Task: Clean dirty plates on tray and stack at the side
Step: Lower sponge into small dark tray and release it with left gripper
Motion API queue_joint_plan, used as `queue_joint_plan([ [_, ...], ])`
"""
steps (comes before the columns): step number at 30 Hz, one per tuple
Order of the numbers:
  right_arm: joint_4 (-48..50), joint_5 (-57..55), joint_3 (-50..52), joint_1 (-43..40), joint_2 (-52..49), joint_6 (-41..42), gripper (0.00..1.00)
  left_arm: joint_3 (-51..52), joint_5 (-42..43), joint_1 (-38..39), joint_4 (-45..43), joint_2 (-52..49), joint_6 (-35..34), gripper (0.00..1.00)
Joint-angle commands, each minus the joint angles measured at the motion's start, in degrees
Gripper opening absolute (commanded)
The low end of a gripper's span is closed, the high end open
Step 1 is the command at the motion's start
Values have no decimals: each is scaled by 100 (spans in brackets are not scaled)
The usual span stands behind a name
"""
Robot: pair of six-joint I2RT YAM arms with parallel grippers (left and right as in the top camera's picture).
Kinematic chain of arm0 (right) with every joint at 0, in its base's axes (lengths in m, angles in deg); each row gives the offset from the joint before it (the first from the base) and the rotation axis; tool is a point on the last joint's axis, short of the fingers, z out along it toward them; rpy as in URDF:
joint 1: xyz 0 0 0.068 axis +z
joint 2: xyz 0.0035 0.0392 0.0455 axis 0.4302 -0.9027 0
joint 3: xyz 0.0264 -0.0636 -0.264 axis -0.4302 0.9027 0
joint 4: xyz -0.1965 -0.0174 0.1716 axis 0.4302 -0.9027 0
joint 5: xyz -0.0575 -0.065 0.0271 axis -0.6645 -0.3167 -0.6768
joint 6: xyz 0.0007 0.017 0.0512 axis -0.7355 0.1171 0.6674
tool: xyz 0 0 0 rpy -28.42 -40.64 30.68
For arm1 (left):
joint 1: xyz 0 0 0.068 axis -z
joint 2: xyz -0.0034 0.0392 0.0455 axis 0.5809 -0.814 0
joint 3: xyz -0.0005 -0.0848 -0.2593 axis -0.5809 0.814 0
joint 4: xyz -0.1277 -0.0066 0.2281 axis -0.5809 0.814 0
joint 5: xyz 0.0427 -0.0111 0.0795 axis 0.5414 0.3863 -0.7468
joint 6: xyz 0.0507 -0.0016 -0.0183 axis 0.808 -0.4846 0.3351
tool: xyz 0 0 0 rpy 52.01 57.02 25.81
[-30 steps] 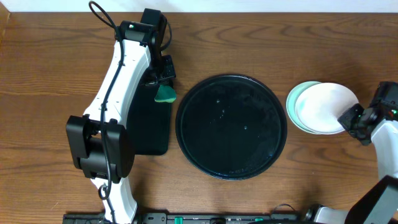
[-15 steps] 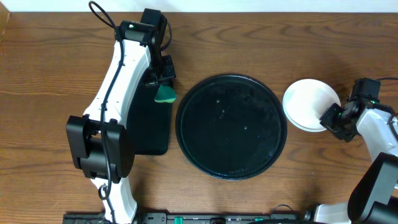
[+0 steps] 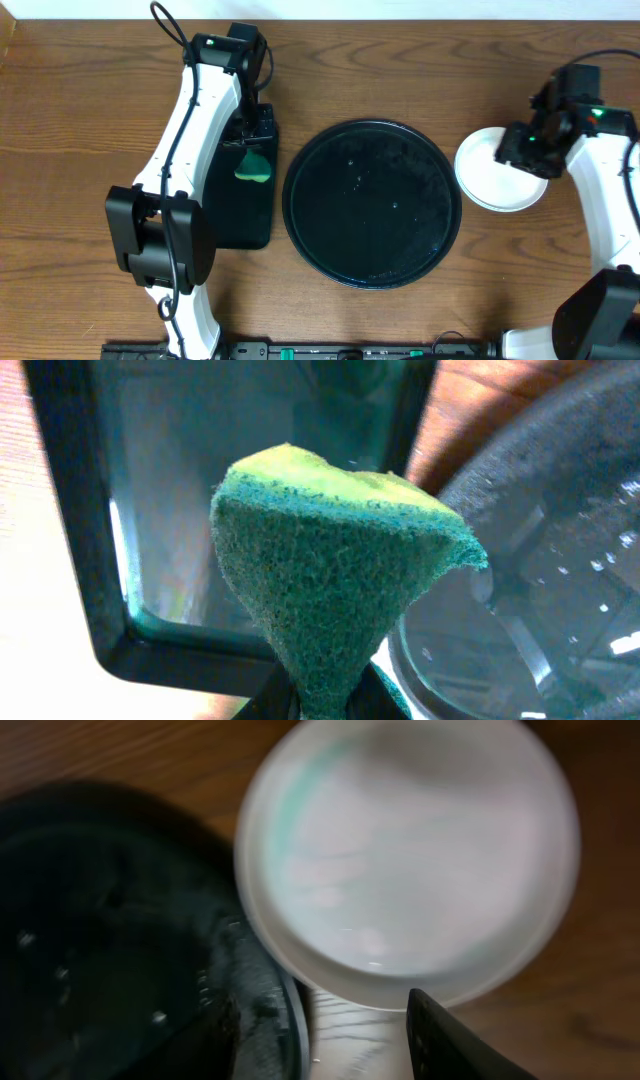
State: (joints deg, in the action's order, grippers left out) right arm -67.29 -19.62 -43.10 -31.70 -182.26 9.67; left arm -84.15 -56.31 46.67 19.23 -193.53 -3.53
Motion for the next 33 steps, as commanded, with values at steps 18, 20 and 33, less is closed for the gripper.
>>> queue_joint_plan([
  [18,44,120,-83,745,11,-348,57,2371,85,-1110,-1593,109,337,16],
  [20,35,122,-83,745,11,-348,57,2369,85,-1110,-1604,109,352,37],
  [33,-271,420,-348,745,35,-756,70,1714,413,-1108,-981,1086,232,66],
])
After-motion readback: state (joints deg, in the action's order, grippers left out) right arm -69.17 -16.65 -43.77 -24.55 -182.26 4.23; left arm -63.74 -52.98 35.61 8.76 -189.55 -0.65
